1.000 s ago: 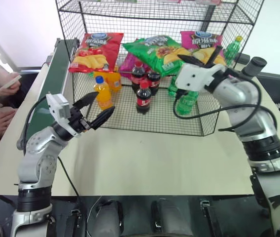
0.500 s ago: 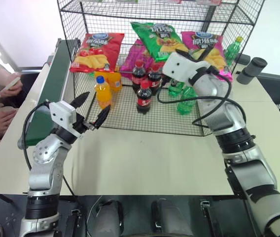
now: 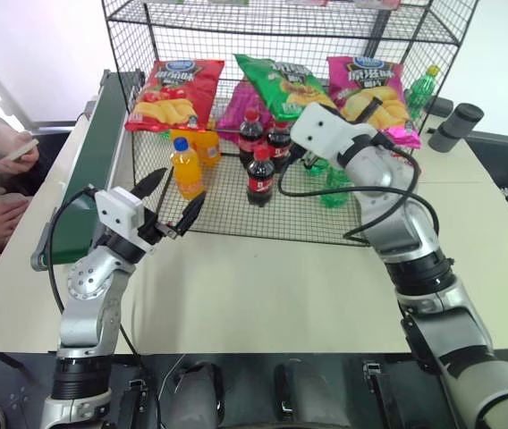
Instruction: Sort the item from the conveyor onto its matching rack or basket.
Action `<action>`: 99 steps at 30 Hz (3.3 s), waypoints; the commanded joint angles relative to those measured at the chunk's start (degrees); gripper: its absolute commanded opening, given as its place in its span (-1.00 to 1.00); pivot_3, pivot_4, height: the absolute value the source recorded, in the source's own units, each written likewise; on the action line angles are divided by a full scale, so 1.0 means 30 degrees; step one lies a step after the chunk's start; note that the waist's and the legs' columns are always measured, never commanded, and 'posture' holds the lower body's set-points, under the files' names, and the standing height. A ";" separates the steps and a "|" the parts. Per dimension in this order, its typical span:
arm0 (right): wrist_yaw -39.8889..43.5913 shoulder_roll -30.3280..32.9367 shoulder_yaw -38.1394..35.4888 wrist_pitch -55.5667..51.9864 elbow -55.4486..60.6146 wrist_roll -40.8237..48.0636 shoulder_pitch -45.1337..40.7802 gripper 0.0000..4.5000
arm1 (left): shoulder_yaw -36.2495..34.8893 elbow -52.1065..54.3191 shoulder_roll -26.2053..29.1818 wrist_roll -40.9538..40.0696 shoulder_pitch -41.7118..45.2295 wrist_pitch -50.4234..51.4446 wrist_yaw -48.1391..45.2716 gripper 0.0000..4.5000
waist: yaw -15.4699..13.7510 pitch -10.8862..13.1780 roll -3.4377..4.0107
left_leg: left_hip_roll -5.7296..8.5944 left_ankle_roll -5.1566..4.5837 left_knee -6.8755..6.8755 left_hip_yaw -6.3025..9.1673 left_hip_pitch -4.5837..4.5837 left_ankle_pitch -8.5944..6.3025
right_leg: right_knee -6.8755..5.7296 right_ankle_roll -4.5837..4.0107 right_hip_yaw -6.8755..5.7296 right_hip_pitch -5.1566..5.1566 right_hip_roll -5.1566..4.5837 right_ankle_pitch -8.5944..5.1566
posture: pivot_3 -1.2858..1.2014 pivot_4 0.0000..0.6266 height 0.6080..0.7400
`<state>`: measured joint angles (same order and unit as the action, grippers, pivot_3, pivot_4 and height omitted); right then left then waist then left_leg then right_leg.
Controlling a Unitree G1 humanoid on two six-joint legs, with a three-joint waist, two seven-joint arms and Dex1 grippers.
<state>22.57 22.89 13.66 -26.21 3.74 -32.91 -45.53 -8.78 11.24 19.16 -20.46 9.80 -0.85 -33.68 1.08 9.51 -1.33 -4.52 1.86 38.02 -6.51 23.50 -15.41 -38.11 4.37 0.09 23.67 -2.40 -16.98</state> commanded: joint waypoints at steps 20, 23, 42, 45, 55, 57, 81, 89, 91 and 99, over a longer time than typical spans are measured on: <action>0.1507 -0.0948 -0.0223 0.1240 0.0492 0.2923 -0.1210 0.27 | 0.0798 0.0400 -0.0441 0.0305 0.0142 -0.0647 0.0344 1.00 | -0.0023 0.0000 0.0000 | 0.0001 -0.0005 -0.0001 0.0004 0.0001 -0.0003 | 0.0004 0.0000 -0.0009 -0.0002 0.0002 0.0000 | 0.03 -0.52 1.00; 0.1520 -0.0752 -0.0155 0.1749 0.0544 0.2909 -0.1121 0.27 | 0.0882 0.0338 -0.0438 0.0326 0.0120 -0.0726 0.0365 1.00 | -0.0021 0.0000 0.0000 | 0.0001 -0.0006 -0.0001 0.0006 0.0001 -0.0004 | 0.0004 0.0000 -0.0009 -0.0002 0.0002 0.0000 | 0.03 -0.52 1.00; 0.1187 0.0121 0.0829 0.5188 -0.0755 0.2241 -0.1205 -0.97 | 0.1328 -0.0001 -0.0492 0.0454 0.0185 -0.1165 0.0241 1.00 | -0.0004 0.0000 -0.0001 | 0.0001 -0.0006 -0.0001 0.0007 0.0000 -0.0003 | 0.0004 -0.0001 -0.0009 -0.0002 0.0003 0.0000 | 0.03 -0.52 1.00; 0.0535 -0.0283 0.1050 0.5461 -0.2169 0.1767 -0.2197 -0.97 | 0.1404 -0.0071 -0.0582 0.0403 0.0194 -0.1180 0.0231 1.00 | 0.0017 0.0000 0.0000 | 0.0000 -0.0005 0.0000 0.0003 -0.0001 -0.0003 | 0.0003 0.0000 -0.0009 0.0000 0.0004 0.0000 | 0.03 -0.52 1.00; -0.0339 -0.0811 0.1498 0.5351 -0.4405 0.0821 -0.3153 -0.97 | 0.1474 0.0154 -0.0582 0.0506 0.0073 -0.1213 0.0469 1.00 | -0.0028 0.0000 0.0000 | -0.0001 -0.0004 0.0001 -0.0008 0.0000 -0.0002 | 0.0007 -0.0001 -0.0008 -0.0002 -0.0007 -0.0001 | 0.03 -0.52 1.00; -0.0361 -0.0906 0.1391 0.5328 -0.4458 0.0942 -0.3101 -0.97 | 0.1443 0.0142 -0.0581 0.0494 -0.0008 -0.1262 0.0483 1.00 | -0.0019 0.0000 0.0000 | -0.0003 -0.0003 0.0000 -0.0005 0.0000 -0.0002 | 0.0005 -0.0001 -0.0008 -0.0001 -0.0005 0.0000 | 0.03 -0.52 1.00; 0.1970 -0.0480 0.0611 0.4916 -0.1677 0.3486 -0.1067 0.34 | 0.1908 0.0185 -0.0721 0.0630 0.0206 -0.1184 0.0423 1.00 | -0.0027 0.0000 0.0000 | -0.0006 -0.0005 0.0000 0.0005 0.0000 -0.0003 | 0.0006 0.0000 -0.0009 -0.0003 -0.0003 0.0000 | 0.03 -0.52 1.00; 0.3683 0.0703 -0.2374 0.4118 0.3721 0.6798 0.1676 0.34 | 0.1159 -0.0090 0.0226 0.0116 -0.0212 -0.1292 -0.0389 1.00 | -0.0068 0.0000 0.0000 | -0.0005 -0.0007 -0.0003 0.0043 0.0002 -0.0004 | 0.0009 0.0000 -0.0009 -0.0004 -0.0003 0.0000 | 0.03 -0.52 1.00; 0.3697 0.0538 -0.4058 0.3651 0.5059 0.8611 0.2358 0.34 | 0.0781 -0.0262 0.0650 -0.0399 -0.0331 -0.1261 -0.0969 1.00 | -0.0028 0.0000 0.0000 | -0.0006 -0.0008 -0.0003 0.0045 0.0000 -0.0005 | 0.0007 0.0001 -0.0007 -0.0003 -0.0001 0.0000 | 0.03 -0.52 1.00; 0.7440 0.0851 -0.9621 -0.1404 1.0658 1.9429 1.0873 0.34 | -0.0637 -0.0915 0.3412 -0.3486 -0.1135 0.0157 -0.5187 1.00 | -0.0135 0.0006 0.0009 | -0.0035 -0.0022 -0.0026 0.0102 -0.0016 -0.0015 | 0.0052 -0.0008 -0.0058 -0.0069 -0.0027 -0.0005 | 0.03 -0.52 1.00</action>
<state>42.40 23.97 -10.78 -29.52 30.06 18.90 -14.47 -9.07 7.17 28.33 -27.86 6.54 -1.57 -46.76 0.68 9.52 -1.30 -4.59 1.75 37.95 -6.24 23.46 -15.48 -37.95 4.35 -0.07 23.47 -2.55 -16.99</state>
